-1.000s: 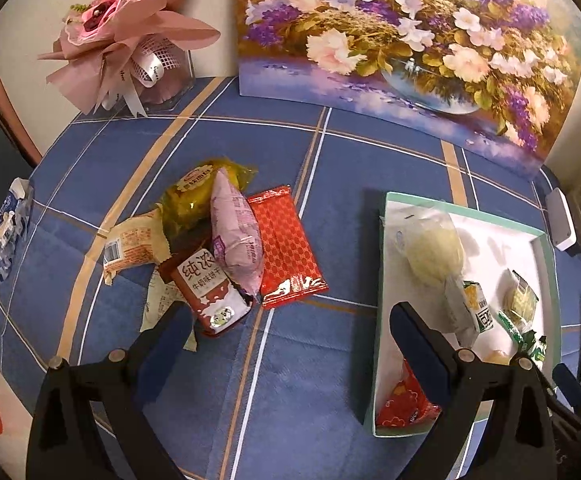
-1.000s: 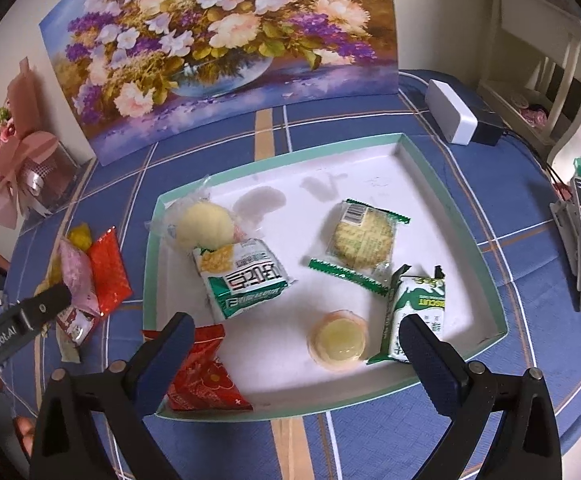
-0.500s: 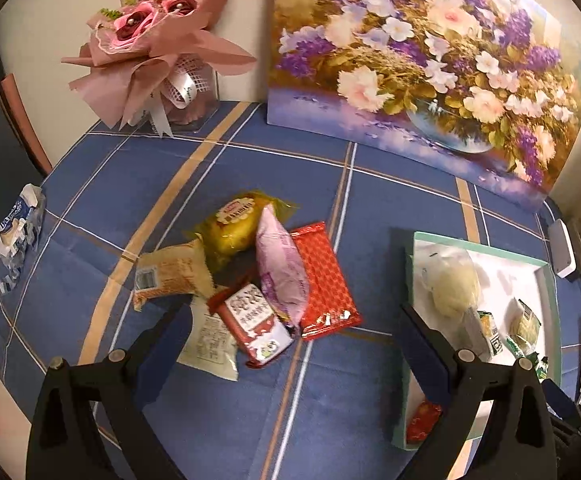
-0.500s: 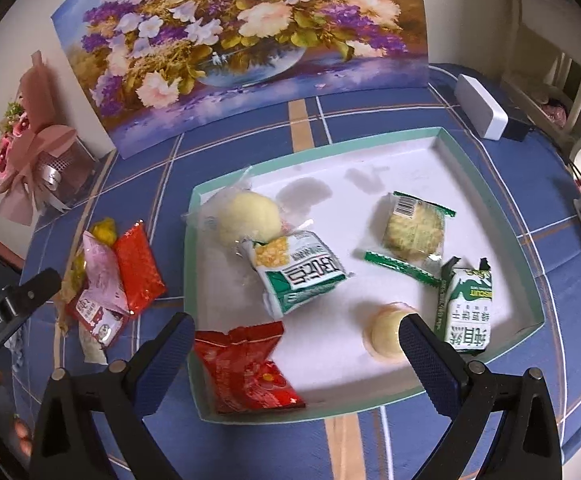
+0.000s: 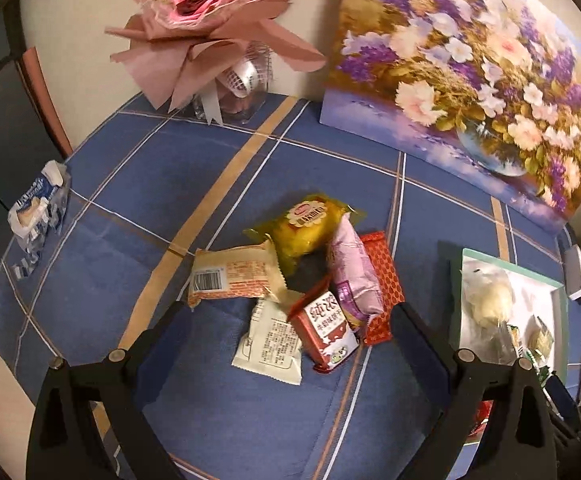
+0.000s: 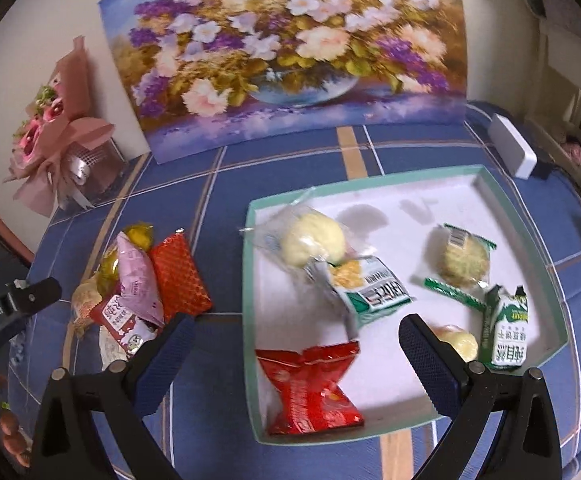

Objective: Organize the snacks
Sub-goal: 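Move both tools back over the remaining snack pile, then grasp the pink pouch with the right tool while the left tool grasps the cream barcode bread pack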

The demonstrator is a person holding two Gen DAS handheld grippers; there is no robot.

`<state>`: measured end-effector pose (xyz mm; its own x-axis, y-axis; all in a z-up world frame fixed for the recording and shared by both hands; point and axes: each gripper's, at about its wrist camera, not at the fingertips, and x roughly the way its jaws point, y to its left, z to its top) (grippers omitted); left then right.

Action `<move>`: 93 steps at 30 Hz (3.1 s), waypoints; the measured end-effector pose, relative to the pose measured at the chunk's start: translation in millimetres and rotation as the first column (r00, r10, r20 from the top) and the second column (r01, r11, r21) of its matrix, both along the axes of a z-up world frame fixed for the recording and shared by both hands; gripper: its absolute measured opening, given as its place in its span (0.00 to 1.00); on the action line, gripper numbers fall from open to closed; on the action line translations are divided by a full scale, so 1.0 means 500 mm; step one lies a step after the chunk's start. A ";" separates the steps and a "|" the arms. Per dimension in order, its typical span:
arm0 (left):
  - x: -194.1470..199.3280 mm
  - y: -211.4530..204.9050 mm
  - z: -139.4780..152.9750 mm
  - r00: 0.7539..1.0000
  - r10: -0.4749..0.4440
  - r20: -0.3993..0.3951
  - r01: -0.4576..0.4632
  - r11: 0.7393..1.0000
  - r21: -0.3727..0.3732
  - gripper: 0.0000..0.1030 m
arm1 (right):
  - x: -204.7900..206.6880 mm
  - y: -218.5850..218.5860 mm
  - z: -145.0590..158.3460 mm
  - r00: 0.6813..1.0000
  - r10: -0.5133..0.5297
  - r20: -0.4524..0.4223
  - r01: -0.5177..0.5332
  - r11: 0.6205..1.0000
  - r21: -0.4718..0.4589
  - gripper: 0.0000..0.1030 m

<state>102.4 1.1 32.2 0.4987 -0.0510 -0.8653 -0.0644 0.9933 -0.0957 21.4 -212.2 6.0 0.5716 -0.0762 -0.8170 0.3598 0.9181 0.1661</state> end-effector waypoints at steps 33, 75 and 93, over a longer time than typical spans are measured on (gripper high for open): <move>0.053 0.175 -0.117 0.965 0.189 -0.180 -0.219 0.962 -0.164 0.96 | 0.153 0.225 -0.042 0.975 0.209 -0.079 -0.211 0.977 -0.018 1.00; 0.156 0.120 -0.209 0.950 0.159 -0.268 -0.215 0.957 -0.193 0.96 | 0.249 0.241 -0.117 0.940 0.287 -0.184 -0.278 0.958 0.072 0.73; 0.172 0.103 -0.220 0.956 0.169 -0.242 -0.214 0.961 -0.176 0.84 | 0.265 0.285 -0.134 0.919 0.362 -0.153 -0.347 0.930 0.119 0.40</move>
<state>188.2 52.5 -77.7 0.3120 -0.1553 -0.9373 -0.2936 0.9225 -0.2506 153.8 -69.9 -61.0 0.4003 0.1820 -0.8981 0.0435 0.9752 0.2171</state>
